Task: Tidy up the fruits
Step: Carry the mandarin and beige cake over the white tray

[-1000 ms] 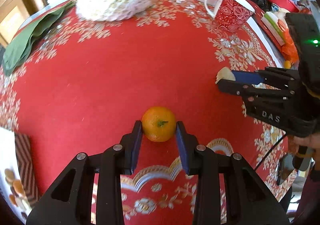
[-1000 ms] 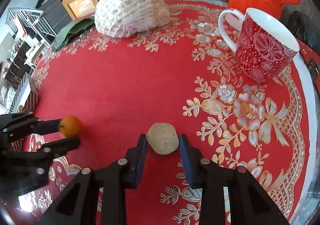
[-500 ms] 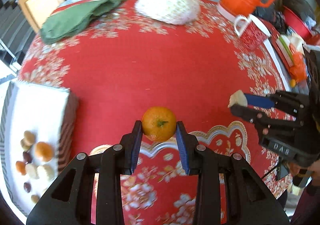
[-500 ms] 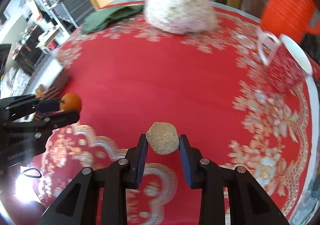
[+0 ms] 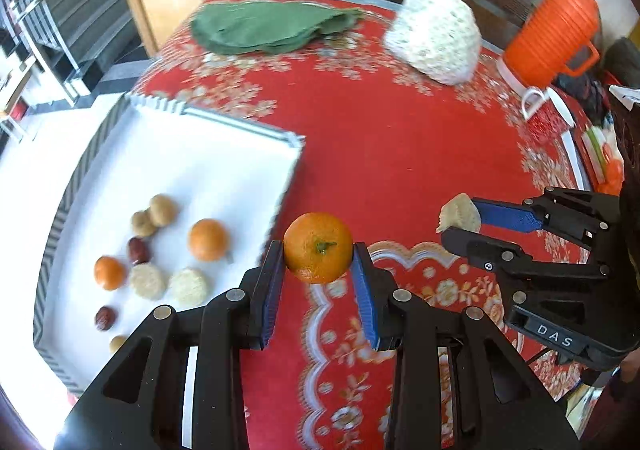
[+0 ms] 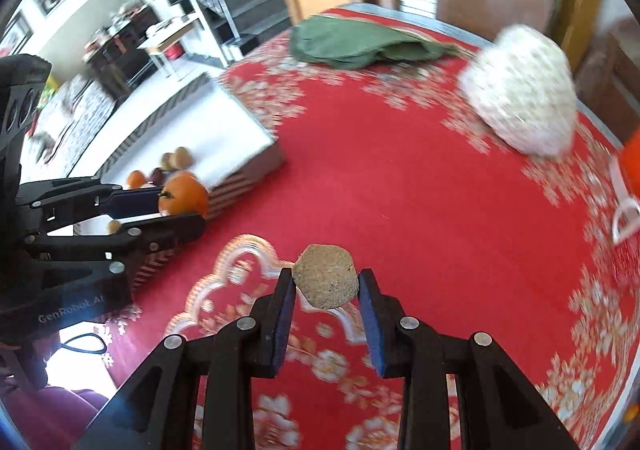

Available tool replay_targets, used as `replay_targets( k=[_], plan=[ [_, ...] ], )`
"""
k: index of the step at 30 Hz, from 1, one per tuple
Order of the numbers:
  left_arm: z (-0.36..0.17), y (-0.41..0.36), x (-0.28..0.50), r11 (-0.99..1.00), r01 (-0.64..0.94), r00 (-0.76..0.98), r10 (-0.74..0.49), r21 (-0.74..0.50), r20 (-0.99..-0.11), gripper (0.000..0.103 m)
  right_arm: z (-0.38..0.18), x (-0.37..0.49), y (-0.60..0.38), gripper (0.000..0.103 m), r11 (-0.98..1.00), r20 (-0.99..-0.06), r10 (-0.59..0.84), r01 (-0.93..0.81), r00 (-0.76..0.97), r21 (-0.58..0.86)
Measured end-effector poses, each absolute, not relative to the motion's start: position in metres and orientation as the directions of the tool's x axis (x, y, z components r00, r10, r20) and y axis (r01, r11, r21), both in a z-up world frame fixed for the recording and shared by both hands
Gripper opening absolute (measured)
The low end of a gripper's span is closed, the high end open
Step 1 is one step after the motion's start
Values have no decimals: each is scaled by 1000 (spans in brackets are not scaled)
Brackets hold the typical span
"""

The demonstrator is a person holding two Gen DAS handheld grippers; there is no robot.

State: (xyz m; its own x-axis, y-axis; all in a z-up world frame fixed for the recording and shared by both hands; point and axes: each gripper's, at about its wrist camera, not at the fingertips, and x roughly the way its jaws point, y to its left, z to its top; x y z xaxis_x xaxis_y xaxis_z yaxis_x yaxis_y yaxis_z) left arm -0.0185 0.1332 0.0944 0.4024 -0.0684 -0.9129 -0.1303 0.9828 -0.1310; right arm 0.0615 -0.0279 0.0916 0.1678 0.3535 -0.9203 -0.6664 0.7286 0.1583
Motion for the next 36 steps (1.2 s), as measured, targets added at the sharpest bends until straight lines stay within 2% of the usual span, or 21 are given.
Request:
replay_targets(
  k=[17, 36],
  plan=[
    [91, 210, -75, 939, -326, 384, 26, -109, -923, 33, 98, 25, 78, 31, 536, -924, 377, -829, 68, 158],
    [64, 266, -124, 877, -474, 318, 88, -78, -944, 33, 77, -12, 150, 31, 400, -933, 359, -896, -39, 192]
  ],
)
